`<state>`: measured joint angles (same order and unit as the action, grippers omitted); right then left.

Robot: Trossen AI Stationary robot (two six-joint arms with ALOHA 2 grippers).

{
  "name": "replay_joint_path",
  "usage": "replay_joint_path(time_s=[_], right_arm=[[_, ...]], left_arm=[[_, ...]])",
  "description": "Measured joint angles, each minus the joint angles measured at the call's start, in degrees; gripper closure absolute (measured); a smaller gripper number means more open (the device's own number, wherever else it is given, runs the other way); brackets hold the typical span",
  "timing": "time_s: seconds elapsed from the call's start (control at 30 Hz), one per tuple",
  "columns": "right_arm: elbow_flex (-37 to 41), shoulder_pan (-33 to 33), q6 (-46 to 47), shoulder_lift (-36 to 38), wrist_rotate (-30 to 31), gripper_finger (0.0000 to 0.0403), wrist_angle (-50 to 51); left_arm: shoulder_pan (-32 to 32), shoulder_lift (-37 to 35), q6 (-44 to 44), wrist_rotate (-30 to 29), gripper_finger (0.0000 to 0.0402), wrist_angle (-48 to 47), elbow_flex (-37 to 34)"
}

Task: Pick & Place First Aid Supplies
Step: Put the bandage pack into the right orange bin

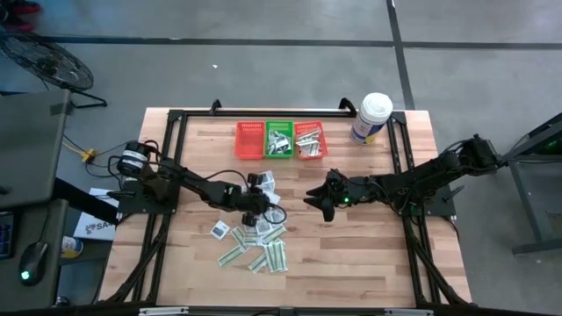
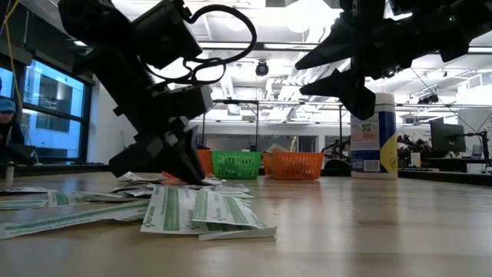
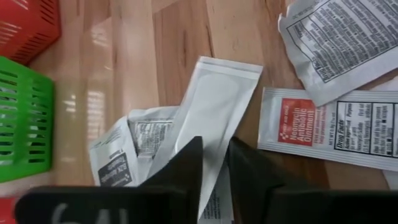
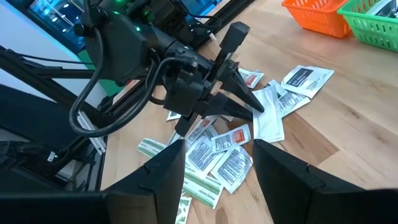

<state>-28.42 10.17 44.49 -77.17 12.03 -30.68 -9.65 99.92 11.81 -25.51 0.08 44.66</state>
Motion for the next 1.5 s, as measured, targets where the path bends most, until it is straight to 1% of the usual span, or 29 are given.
replay_joint_path(time_s=[0.17,0.2,0.47,0.57,0.67,0.77,0.83,1.0,1.07,1.17,1.33,1.4,1.5], right_arm=[[0.0,0.0,0.5,0.0,0.0,0.0221,0.0],[0.0,0.0,0.5,0.0,0.0,0.0221,0.0],[0.0,0.0,0.5,0.0,0.0,0.0221,0.0],[0.0,0.0,0.7,0.0,-0.5,0.0221,0.0],[0.0,0.0,0.7,0.0,-0.8,0.0221,0.0],[0.0,0.0,0.7,0.0,-0.9,0.0221,0.0],[0.0,0.0,1.2,0.0,-1.0,0.0221,0.0],[0.0,-0.1,3.3,0.0,-4.0,0.0221,-0.1],[0.0,0.0,0.1,0.0,-5.5,0.0221,-0.4],[0.0,1.2,-8.3,0.0,-6.1,0.0221,-0.4],[0.0,3.5,-24.6,0.0,-1.6,0.0221,-0.4],[0.0,4.2,-29.4,0.0,0.8,0.0221,-0.4],[0.0,4.6,-35.0,0.0,1.5,0.0221,0.4]], left_arm=[[0.0,0.0,-0.5,1.1,0.0389,-0.1,0.0],[0.0,0.0,-0.6,1.2,0.0395,-0.1,0.0],[0.0,0.0,-3.3,1.9,0.04,-0.3,0.0],[0.0,-0.1,-3.3,1.9,0.0401,-1.7,1.2],[0.0,-0.3,-3.3,1.9,0.0401,-4.7,3.9],[0.0,-0.5,-3.3,0.3,0.0401,-9.5,7.5],[0.0,-0.5,-3.3,0.4,0.0401,-12.9,9.5],[-0.2,-0.6,-3.3,0.5,0.0401,-17.0,14.0],[-0.2,-0.6,-3.3,0.5,0.0401,-18.7,15.9],[-0.2,-0.7,-3.3,1.2,0.0401,-20.0,18.4],[-0.1,-0.7,-3.2,4.1,0.0401,-21.7,22.7],[-0.1,-0.7,-3.1,5.6,0.0401,-21.8,24.4],[-0.1,-0.7,-3.0,7.3,0.0401,-21.8,27.2]])
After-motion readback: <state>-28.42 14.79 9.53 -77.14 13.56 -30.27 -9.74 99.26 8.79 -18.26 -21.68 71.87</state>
